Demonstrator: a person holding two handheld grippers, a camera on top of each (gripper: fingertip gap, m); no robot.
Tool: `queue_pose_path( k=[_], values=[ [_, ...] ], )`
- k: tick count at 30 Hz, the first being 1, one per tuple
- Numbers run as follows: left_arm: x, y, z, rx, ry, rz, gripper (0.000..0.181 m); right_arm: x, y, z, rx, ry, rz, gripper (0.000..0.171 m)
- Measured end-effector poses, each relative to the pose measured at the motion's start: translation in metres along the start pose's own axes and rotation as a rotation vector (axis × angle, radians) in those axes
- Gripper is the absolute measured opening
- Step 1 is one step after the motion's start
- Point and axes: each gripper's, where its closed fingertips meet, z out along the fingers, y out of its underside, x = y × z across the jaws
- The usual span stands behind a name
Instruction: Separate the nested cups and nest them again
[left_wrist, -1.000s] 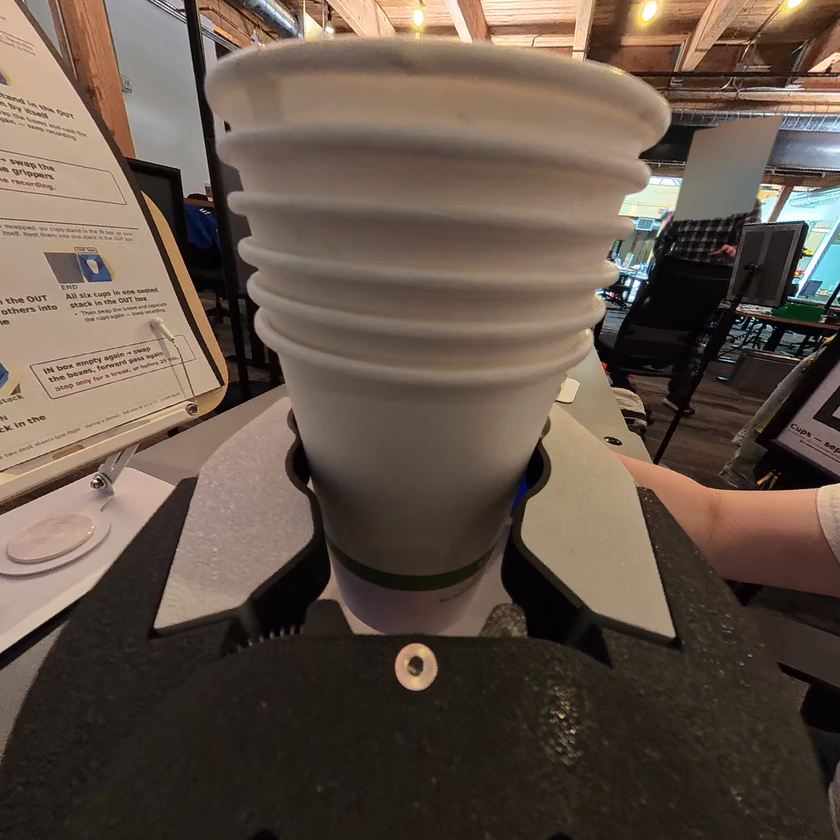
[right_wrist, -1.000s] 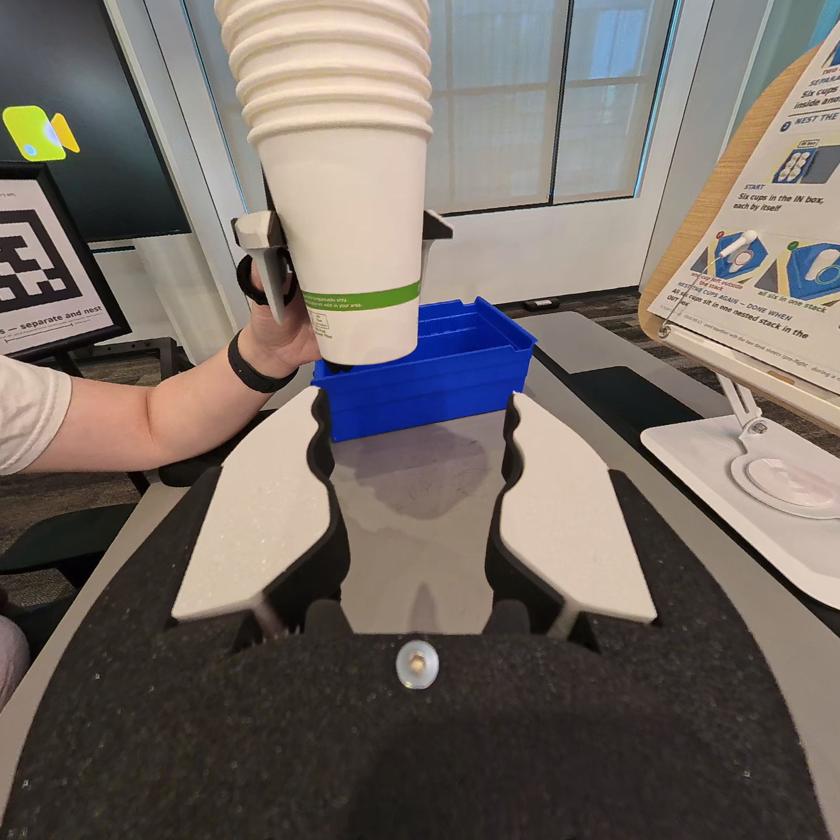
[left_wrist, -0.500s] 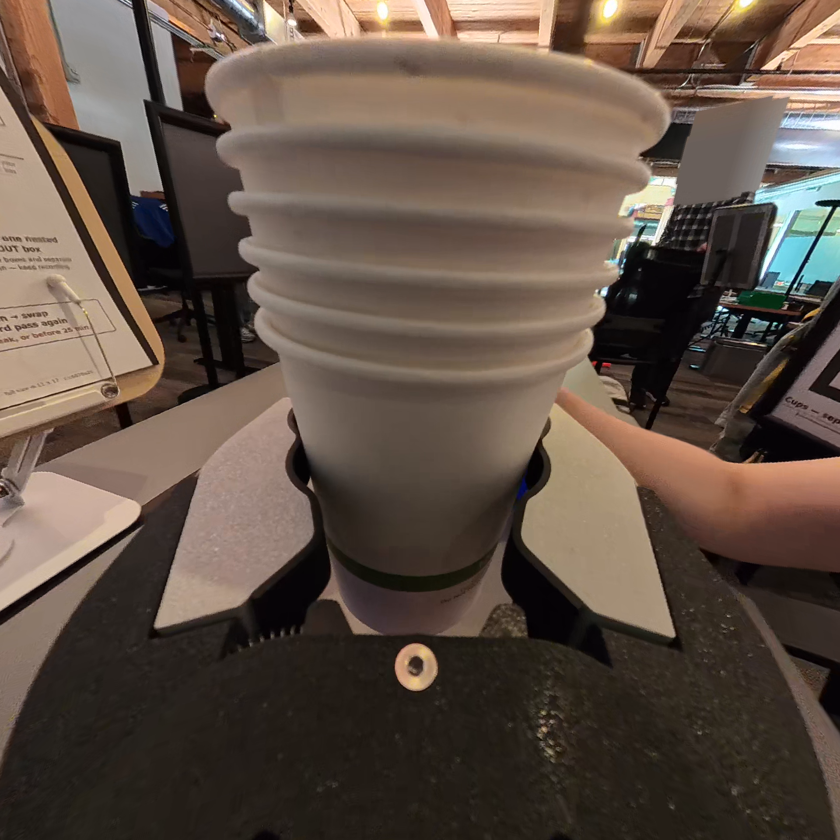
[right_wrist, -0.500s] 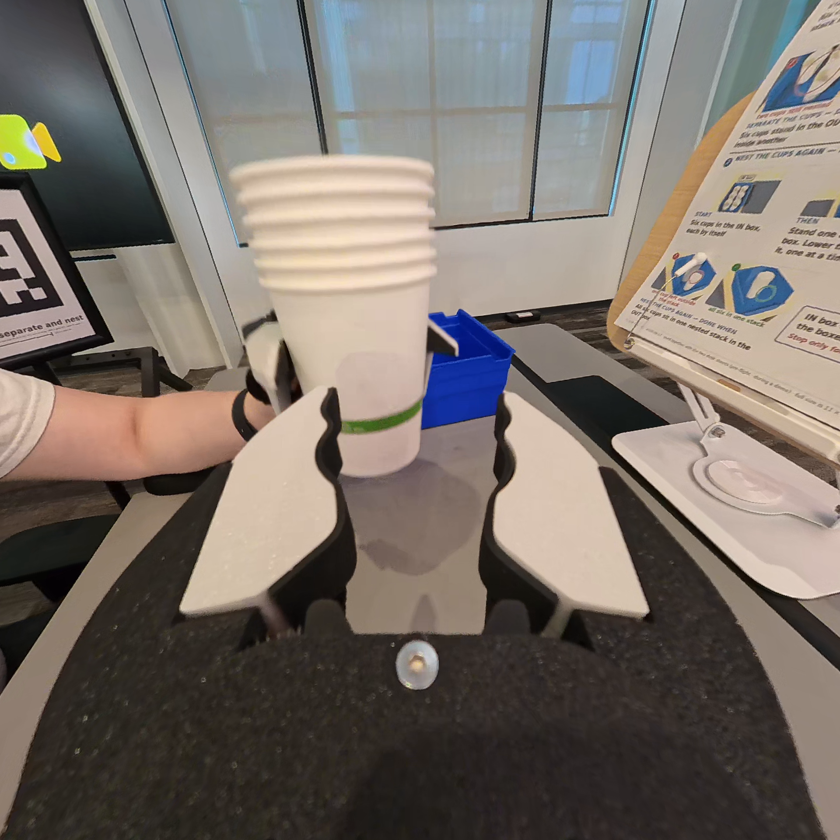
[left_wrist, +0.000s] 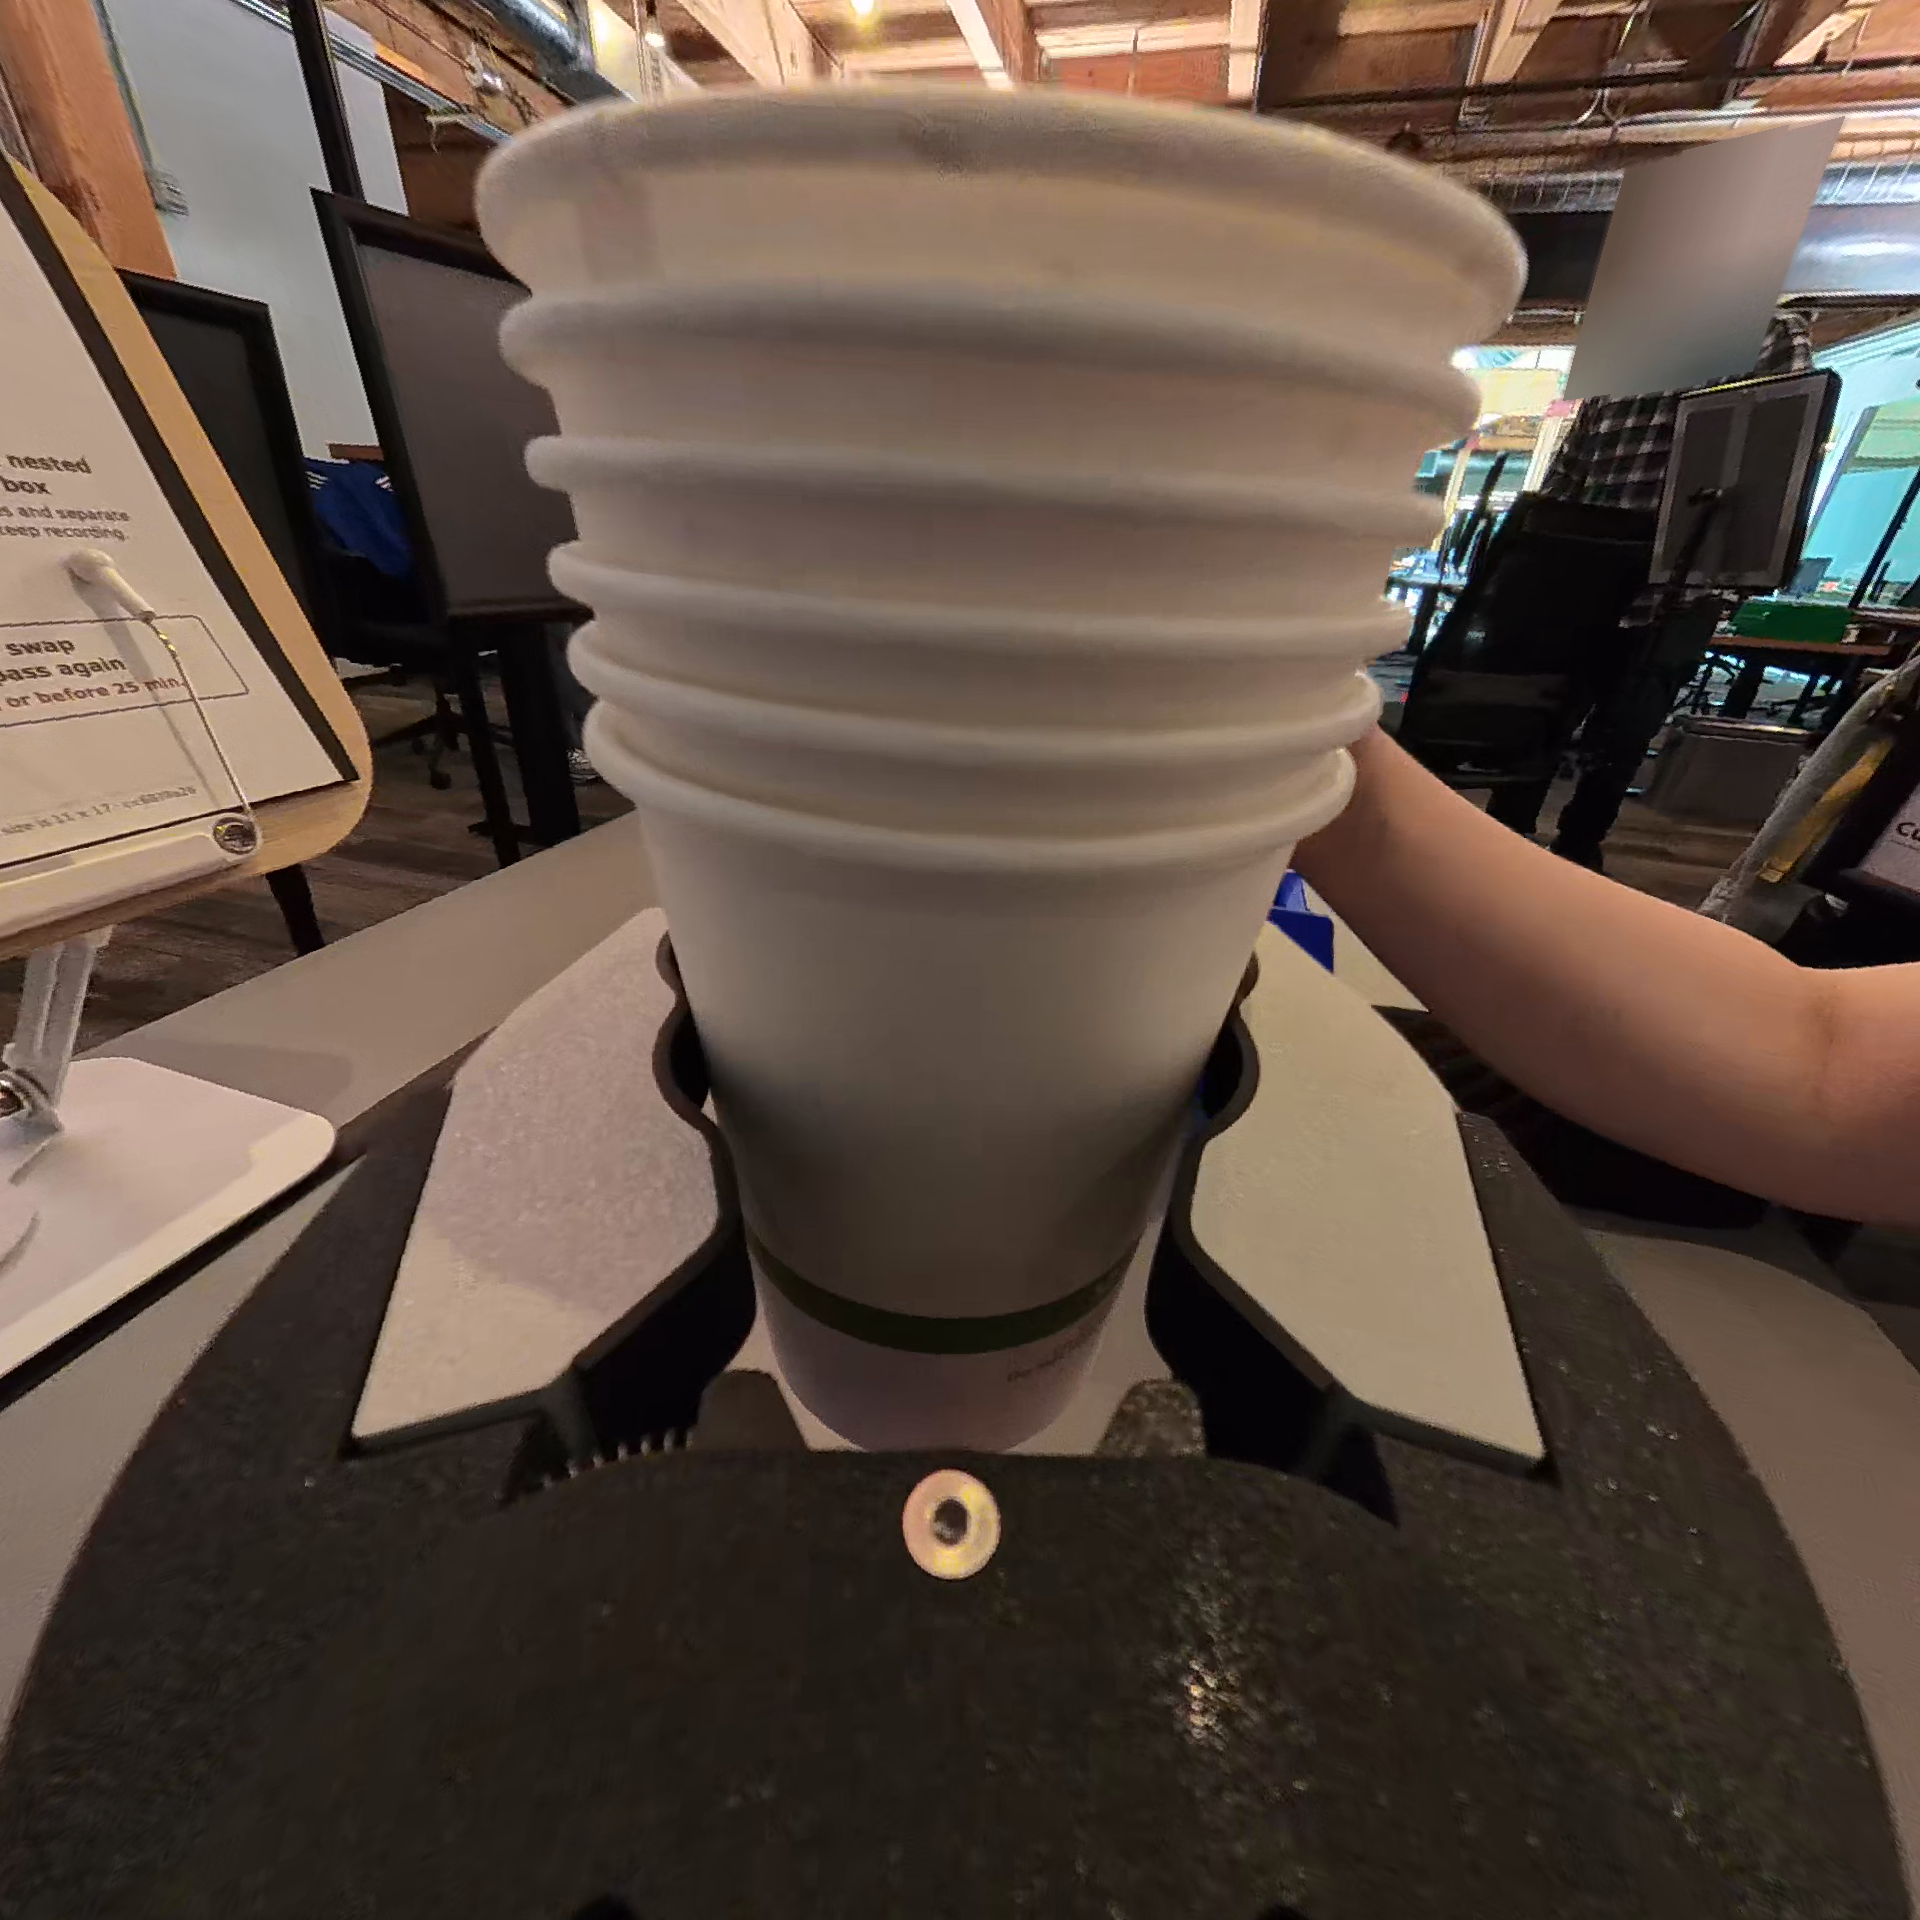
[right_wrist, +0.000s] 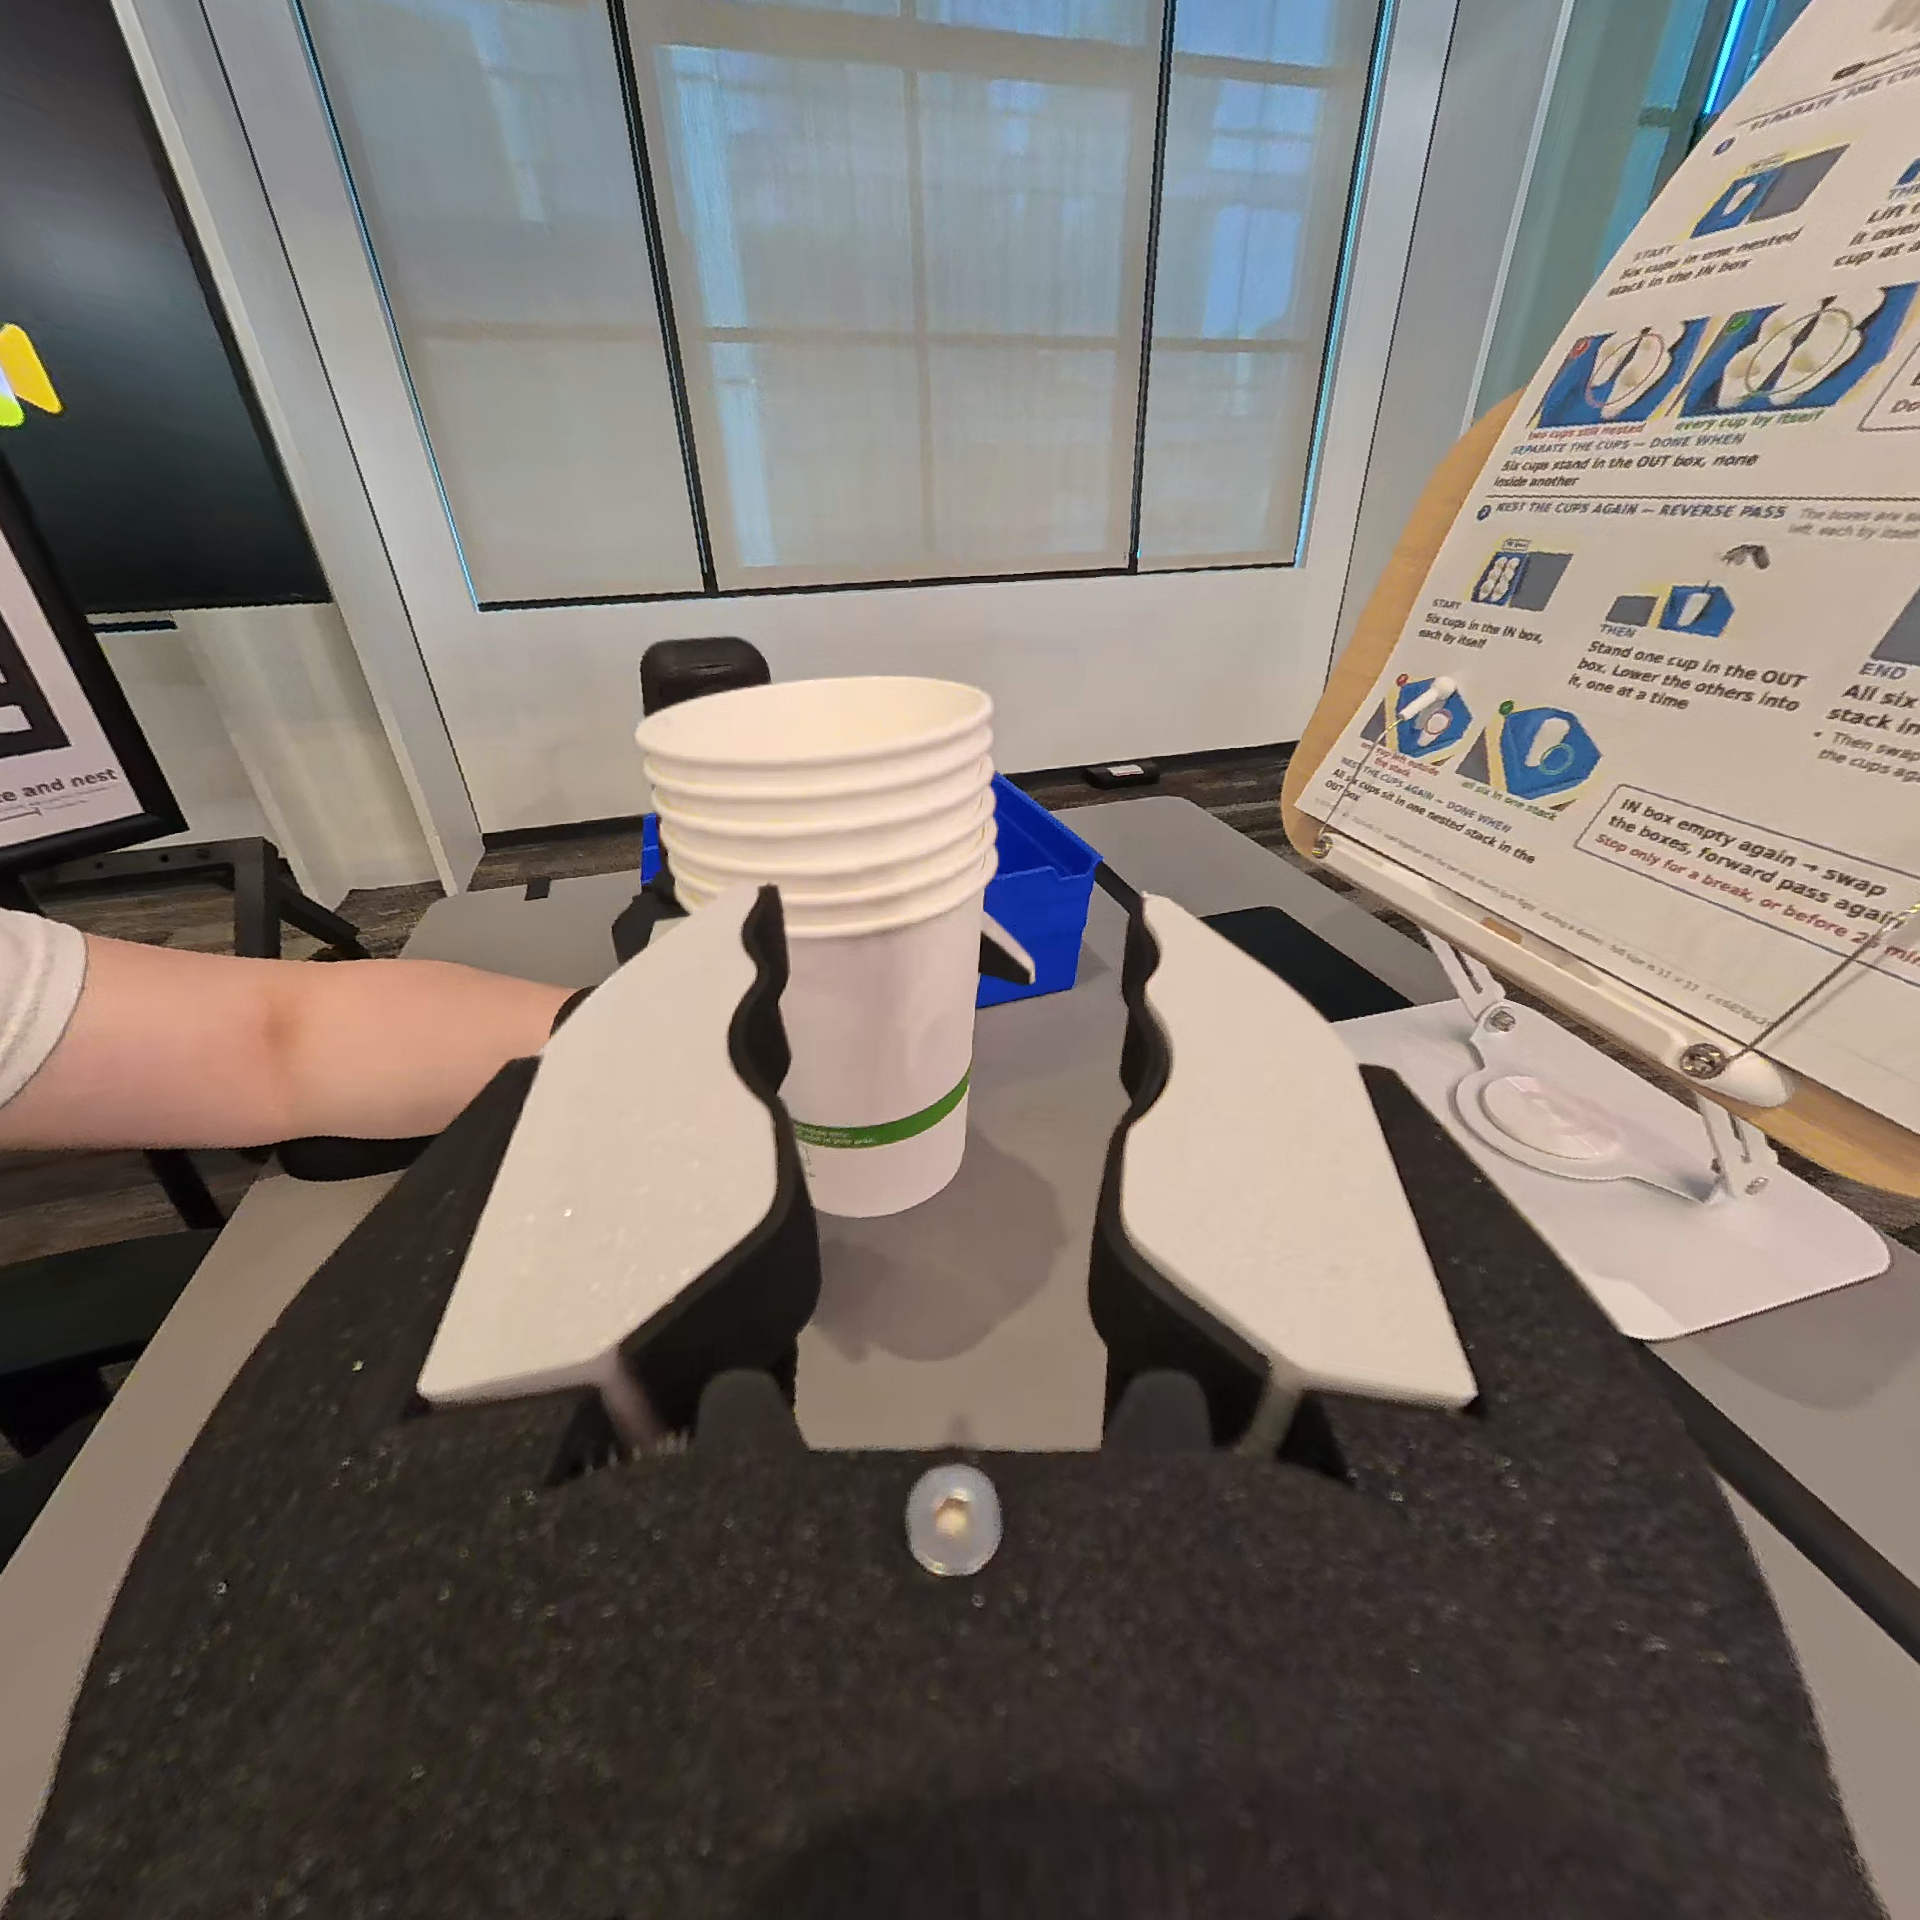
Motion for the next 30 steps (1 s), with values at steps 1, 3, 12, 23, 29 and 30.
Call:
queue_pose_path(
  k=[1,3,12,23,29,30],
  values=[
    [0.0012,0.0015,0.0008,-0.004,0.005,-0.002,0.096,0.0008,-0.0008,-0.0012,0.003,0.002,0.001,0.061],
    [0.0038,0.0031,0.0021,-0.007,0.014,-0.007,0.095,0.0030,-0.0012,-0.0030,0.009,0.007,0.010,0.060],
    [0.0068,0.0014,0.0017,-0.006,0.019,-0.002,0.096,0.0064,0.0032,-0.0034,0.005,0.001,0.038,0.059],
    [0.0036,-0.0037,-0.0026,0.011,0.007,-0.004,0.096,0.0073,0.0052,-0.0036,-0.006,0.000,0.036,0.057],
    [0.0047,-0.0031,-0.0023,0.006,0.012,-0.004,0.096,0.0085,0.0044,-0.0052,0.001,0.000,0.043,0.055],
    [0.0048,-0.0032,-0.0022,0.006,0.013,-0.003,0.096,0.0085,0.0043,-0.0055,0.000,-0.001,0.042,0.055]
  ],
)
